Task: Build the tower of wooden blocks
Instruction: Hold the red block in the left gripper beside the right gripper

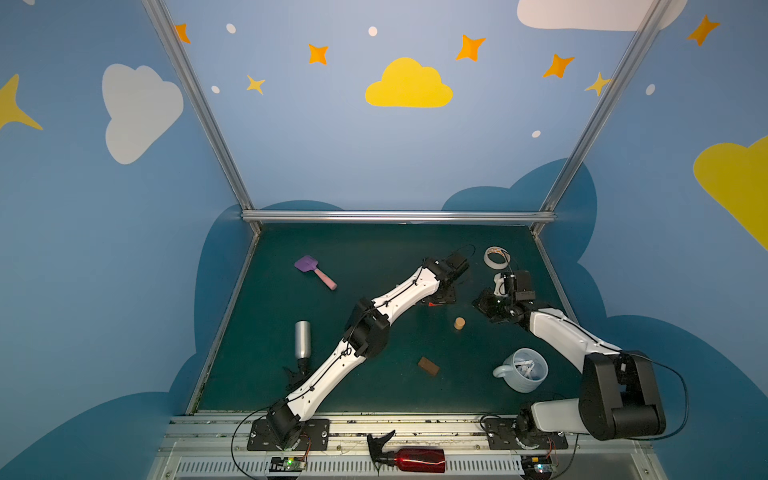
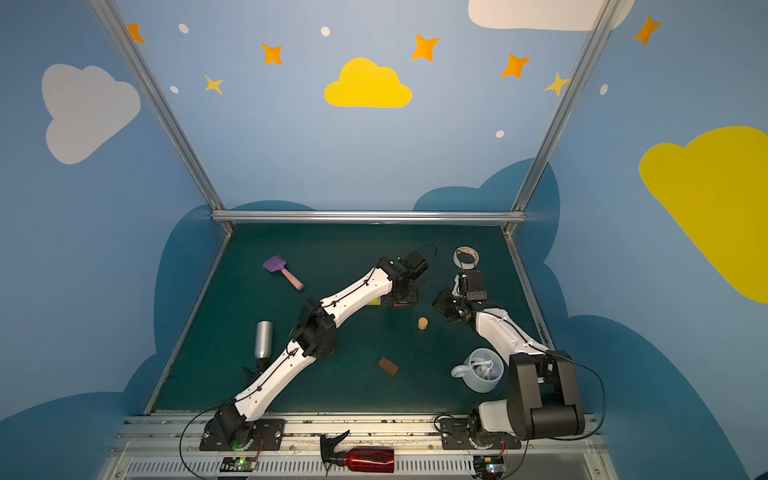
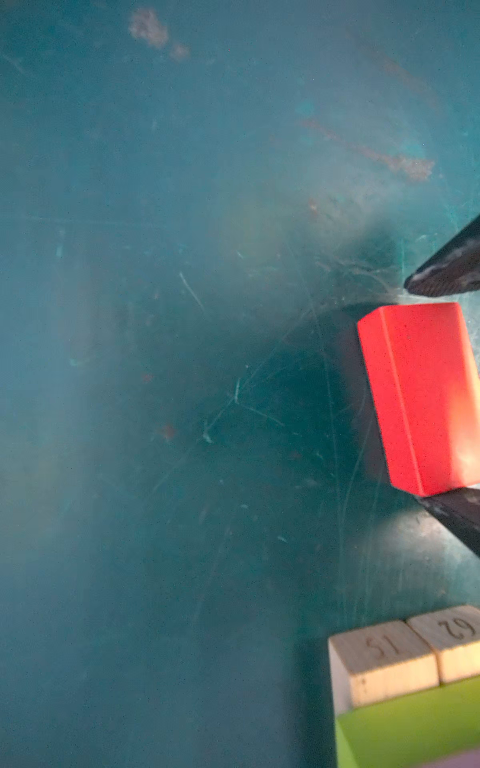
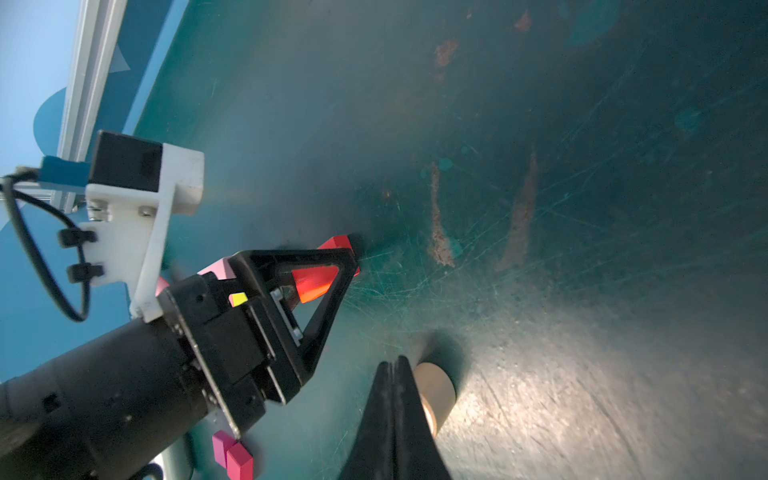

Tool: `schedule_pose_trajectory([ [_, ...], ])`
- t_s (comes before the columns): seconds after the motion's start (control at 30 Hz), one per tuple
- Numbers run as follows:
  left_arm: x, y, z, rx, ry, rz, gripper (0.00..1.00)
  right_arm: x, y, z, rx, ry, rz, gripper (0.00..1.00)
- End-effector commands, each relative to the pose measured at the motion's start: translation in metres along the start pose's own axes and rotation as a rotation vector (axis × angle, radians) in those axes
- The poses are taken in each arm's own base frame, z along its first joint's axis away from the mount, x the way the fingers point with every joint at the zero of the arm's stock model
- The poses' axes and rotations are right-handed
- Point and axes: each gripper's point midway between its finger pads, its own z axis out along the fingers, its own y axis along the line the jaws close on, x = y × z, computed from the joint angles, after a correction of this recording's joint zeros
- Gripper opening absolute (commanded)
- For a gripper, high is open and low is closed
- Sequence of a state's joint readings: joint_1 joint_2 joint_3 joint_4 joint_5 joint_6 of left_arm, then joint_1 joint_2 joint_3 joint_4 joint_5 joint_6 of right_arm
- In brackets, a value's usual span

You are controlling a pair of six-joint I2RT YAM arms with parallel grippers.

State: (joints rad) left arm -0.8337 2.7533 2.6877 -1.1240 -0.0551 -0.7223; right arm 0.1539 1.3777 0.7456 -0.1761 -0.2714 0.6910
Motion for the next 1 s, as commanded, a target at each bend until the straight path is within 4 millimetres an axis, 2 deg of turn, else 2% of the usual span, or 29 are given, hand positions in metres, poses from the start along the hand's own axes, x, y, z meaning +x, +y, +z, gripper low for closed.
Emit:
schedule_pose_trajectory([
  [0.0,0.028,0.023,0.071,-0.083,0.084,-0.007,0.70,0.002,-0.004,-0.005,0.015,-0.008,-0.012,0.00],
  [0.23,0.031,0.029,0.073,-0.107,0.093,0.024,0.59,0.003,-0.007,-0.005,0.021,-0.009,-0.010,0.00],
  [0.4,0.031,0.032,0.066,-0.122,0.092,0.058,0.56,0.002,-0.007,-0.005,0.020,-0.008,-0.009,0.00],
  [0.6,0.026,0.031,0.049,-0.122,0.086,0.093,0.48,0.003,-0.007,-0.004,0.018,-0.004,-0.007,0.00],
  [0.97,0.025,0.026,0.018,-0.093,0.093,0.127,0.48,0.003,-0.005,-0.004,0.011,-0.002,-0.008,0.00],
])
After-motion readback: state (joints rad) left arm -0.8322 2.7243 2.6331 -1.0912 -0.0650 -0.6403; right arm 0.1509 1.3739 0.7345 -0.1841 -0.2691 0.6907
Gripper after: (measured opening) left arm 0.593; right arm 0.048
